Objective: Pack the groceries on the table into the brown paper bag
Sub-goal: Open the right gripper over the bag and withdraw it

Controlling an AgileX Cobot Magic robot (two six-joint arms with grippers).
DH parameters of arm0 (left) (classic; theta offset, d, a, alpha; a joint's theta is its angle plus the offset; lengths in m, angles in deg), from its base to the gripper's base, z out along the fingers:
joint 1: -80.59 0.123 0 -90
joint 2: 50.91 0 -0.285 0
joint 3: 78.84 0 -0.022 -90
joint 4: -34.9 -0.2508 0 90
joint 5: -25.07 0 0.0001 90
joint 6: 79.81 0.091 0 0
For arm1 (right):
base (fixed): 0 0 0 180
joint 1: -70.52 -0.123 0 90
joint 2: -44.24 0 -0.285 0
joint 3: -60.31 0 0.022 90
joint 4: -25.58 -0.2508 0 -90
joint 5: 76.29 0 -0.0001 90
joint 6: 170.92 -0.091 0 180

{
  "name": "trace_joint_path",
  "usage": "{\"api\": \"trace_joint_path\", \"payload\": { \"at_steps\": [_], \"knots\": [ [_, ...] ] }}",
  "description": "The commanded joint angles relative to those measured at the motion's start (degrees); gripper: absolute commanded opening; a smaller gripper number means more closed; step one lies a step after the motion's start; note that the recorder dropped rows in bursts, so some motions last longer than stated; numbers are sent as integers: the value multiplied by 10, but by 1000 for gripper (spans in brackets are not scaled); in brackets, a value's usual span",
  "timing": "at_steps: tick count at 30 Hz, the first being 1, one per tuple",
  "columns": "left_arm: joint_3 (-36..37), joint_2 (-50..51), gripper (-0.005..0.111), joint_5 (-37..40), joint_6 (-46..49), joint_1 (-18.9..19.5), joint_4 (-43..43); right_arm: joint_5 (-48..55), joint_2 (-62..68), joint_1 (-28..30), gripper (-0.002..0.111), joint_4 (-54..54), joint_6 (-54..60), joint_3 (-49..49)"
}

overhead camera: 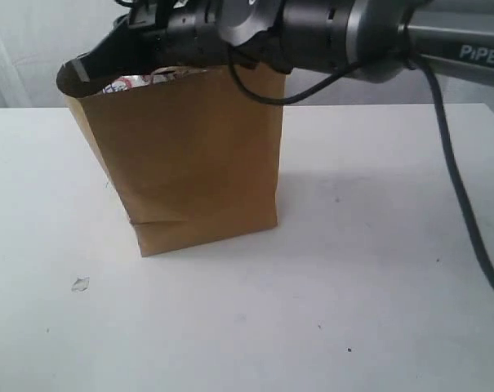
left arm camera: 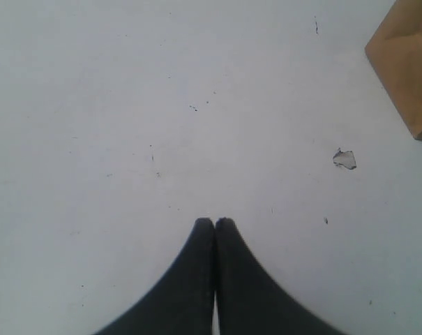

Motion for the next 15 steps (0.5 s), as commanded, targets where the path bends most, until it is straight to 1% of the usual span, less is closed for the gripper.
{"api": "trace_joint_path", "payload": {
  "at_steps": [1, 12, 14, 15],
  "knots": [
    [7, -2, 0, 14, -3, -3, 3, 79, -15, 16, 0, 7, -20, -1],
    [7, -2, 0, 14, -3, -3, 3, 70, -19, 16, 0, 7, -20, -2],
    [7, -2, 0, 14, -3, -3, 3, 70, -19, 16, 3, 7, -20, -2],
    [7, -2, 0, 14, -3, -3, 3, 70, -19, 16, 8, 7, -20, -2]
  ]
}}
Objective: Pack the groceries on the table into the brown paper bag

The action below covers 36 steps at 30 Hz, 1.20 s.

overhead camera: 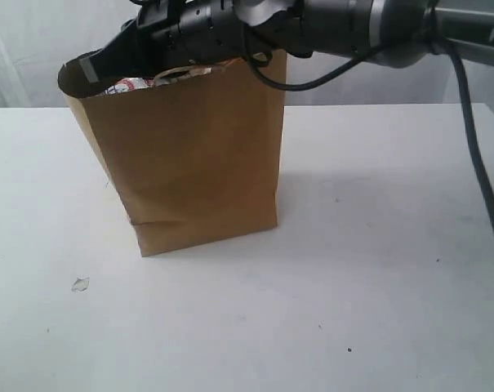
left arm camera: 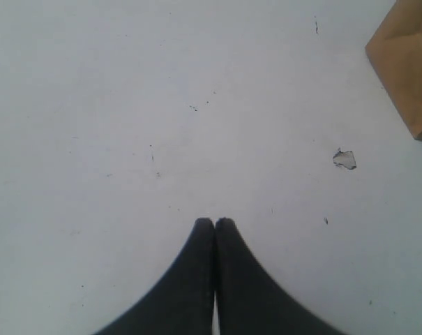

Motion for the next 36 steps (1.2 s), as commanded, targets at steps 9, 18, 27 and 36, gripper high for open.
{"api": "trace_joint_path", "payload": {
  "at_steps": [9, 18, 27, 36],
  "knots": [
    [7, -2, 0, 14, -3, -3, 3, 3, -39, 5, 27, 8, -2, -1],
    [7, -2, 0, 14, -3, -3, 3, 103, -88, 6, 9, 186, -69, -1],
    [7, -2, 0, 14, -3, -3, 3, 218, -142, 7, 0, 601, -411, -1],
    [7, -2, 0, 14, -3, -3, 3, 247, -174, 156, 0, 736, -501, 5]
  ]
}}
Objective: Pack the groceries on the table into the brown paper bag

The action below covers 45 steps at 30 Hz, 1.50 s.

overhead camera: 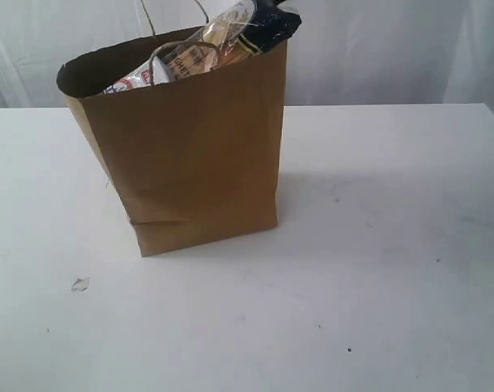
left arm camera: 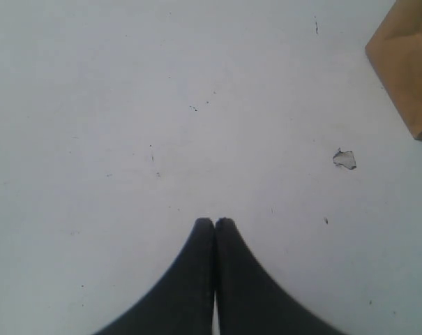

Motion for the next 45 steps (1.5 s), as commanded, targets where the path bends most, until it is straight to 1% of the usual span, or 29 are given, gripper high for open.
{"api": "trace_joint_path", "payload": {
  "at_steps": [1, 3, 8, 11, 14, 18, 21, 24, 26, 29, 33, 35, 39, 43, 45],
  "knots": [
    [7, -2, 0, 14, -3, -3, 3, 0, -17, 107, 0, 14, -22, 12],
    [7, -2, 0, 14, -3, -3, 3, -24, -31, 164, 0, -9, -31, 33],
    [7, -2, 0, 14, -3, -3, 3, -84, -79, 304, 0, -129, -69, 113],
    [7, -2, 0, 14, -3, -3, 3, -92, -115, 362, 0, -161, -121, 173],
    [7, -2, 0, 14, -3, -3, 3, -95, -170, 392, 0, -160, -152, 246],
    [7, -2, 0, 14, -3, -3, 3, -95, -281, 388, 0, -167, -149, 335],
    [7, -2, 0, 14, -3, -3, 3, -94, -371, 364, 0, -206, -149, 400],
    [7, -2, 0, 14, -3, -3, 3, -135, -471, 329, 0, -213, -128, 457],
    [7, -2, 0, 14, -3, -3, 3, -186, -551, 311, 0, -216, -67, 495],
    [7, -2, 0, 14, -3, -3, 3, -243, -671, 298, 0, -216, -9, 533],
    [7, -2, 0, 14, -3, -3, 3, -235, -808, 295, 0, -223, -5, 542],
    [7, -2, 0, 14, -3, -3, 3, -230, -856, 295, 0, -229, -9, 543],
    [7, -2, 0, 14, -3, -3, 3, -200, -917, 295, 0, -235, -13, 547],
    [7, -2, 0, 14, -3, -3, 3, -190, -910, 295, 0, -235, -14, 581],
    [7, -2, 0, 14, -3, -3, 3, -200, -906, 295, 0, -274, -1, 595]
  ]
}}
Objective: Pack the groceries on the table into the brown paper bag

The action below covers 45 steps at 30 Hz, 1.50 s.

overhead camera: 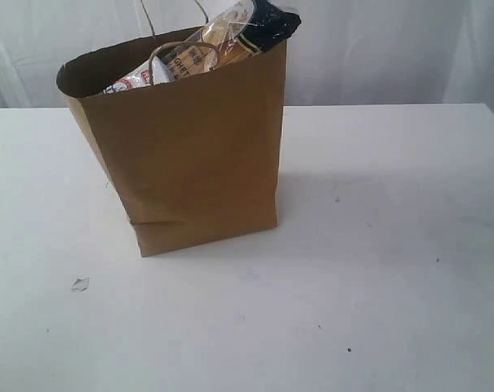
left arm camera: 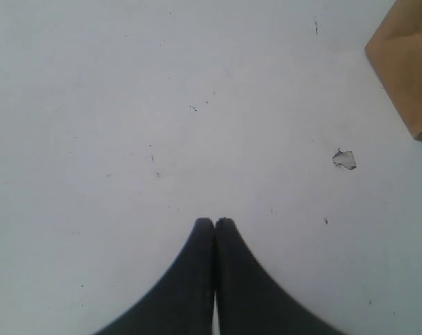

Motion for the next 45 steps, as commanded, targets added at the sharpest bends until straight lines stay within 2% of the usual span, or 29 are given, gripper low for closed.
{"api": "trace_joint_path", "payload": {
  "at_steps": [1, 5, 8, 10, 11, 13, 16, 19, 23, 32, 45],
  "knots": [
    [7, -2, 0, 14, -3, -3, 3, -16, 7, -4, 0, -105, 97, 21],
    [7, -2, 0, 14, -3, -3, 3, -121, 16, -4, 0, -156, 203, 25],
    [7, -2, 0, 14, -3, -3, 3, -154, 25, -4, 0, -156, 202, 31],
    [7, -2, 0, 14, -3, -3, 3, -224, 25, -2, 0, -151, 198, 67],
    [7, -2, 0, 14, -3, -3, 3, -287, 25, 13, 0, -140, 177, 108],
    [7, -2, 0, 14, -3, -3, 3, -332, 17, 51, 0, -141, 135, 170],
    [7, -2, 0, 14, -3, -3, 3, -276, -5, 111, 0, -141, 119, 264],
    [7, -2, 0, 13, -3, -3, 3, -221, -5, 112, 0, -119, 86, 332],
    [7, -2, 0, 13, -3, -3, 3, -147, -5, 104, 0, -111, 100, 383],
    [7, -2, 0, 13, -3, -3, 3, -40, -5, 104, 0, -115, 96, 384],
    [7, -2, 0, 13, -3, -3, 3, -40, -5, 104, 0, -115, 96, 384]
  ]
}}
